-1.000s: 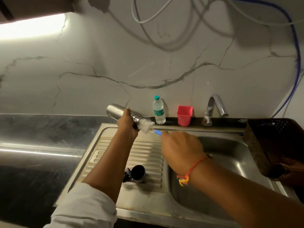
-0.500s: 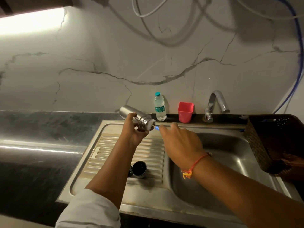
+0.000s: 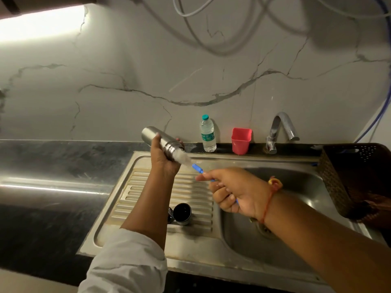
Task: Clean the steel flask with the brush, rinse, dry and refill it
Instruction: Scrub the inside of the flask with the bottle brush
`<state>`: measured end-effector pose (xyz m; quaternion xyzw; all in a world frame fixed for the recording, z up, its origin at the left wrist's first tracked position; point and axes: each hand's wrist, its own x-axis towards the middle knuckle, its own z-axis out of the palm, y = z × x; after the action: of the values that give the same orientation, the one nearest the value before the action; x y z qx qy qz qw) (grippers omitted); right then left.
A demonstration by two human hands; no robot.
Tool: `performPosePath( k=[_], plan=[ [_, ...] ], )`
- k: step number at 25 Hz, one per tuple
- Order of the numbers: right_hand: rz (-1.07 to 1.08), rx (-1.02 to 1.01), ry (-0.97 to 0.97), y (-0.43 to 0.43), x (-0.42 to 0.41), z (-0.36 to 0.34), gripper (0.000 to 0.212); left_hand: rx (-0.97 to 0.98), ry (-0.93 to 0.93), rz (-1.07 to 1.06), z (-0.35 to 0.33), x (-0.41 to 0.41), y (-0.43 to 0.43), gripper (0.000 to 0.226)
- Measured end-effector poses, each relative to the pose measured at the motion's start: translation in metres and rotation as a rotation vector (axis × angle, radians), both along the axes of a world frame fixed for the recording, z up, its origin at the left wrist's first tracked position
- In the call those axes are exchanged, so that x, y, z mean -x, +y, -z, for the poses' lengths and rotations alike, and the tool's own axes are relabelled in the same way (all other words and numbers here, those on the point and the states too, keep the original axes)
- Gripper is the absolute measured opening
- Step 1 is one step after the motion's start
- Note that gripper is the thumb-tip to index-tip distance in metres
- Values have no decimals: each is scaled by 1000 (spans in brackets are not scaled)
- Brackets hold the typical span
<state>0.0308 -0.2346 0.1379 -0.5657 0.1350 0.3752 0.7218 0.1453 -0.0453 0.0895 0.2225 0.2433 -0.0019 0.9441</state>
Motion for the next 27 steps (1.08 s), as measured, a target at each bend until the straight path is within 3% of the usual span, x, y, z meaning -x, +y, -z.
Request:
performPosePath(
  k=[1, 3, 8, 12, 15, 19, 21, 23, 24, 27],
  plan=[
    [3, -199, 160, -5, 5, 0, 21, 50, -62, -26, 0, 0, 2, 58],
    [-29, -353, 231, -7, 12, 2, 24, 115, -177, -14, 1, 2, 2, 67],
    [-19, -278, 175, -11, -3, 10, 28, -41, -186, 83, 4, 5, -2, 72],
    [131, -189, 141, -1, -8, 5, 23, -96, -182, 122, 3, 12, -18, 76],
    [162, 239, -276, 8, -6, 15, 10, -164, -161, 203, 0, 11, -17, 69],
    [-132, 1285, -1141, -2, -2, 27, 22, -185, -63, 254, -15, 7, -7, 77],
    [-206, 1449, -1261, 2, -2, 25, 26, -202, 15, 231, -24, 7, -15, 85],
    [-226, 1310, -1155, 10, -3, 23, 26, -223, 72, 183, -21, 8, -24, 76],
    [-196, 1133, -1016, 12, -6, 20, 27, -220, 92, 152, -16, 7, -25, 72],
    [88, 150, -228, 2, -6, 6, 25, -124, 67, 45, -8, 7, -14, 70]
  ],
)
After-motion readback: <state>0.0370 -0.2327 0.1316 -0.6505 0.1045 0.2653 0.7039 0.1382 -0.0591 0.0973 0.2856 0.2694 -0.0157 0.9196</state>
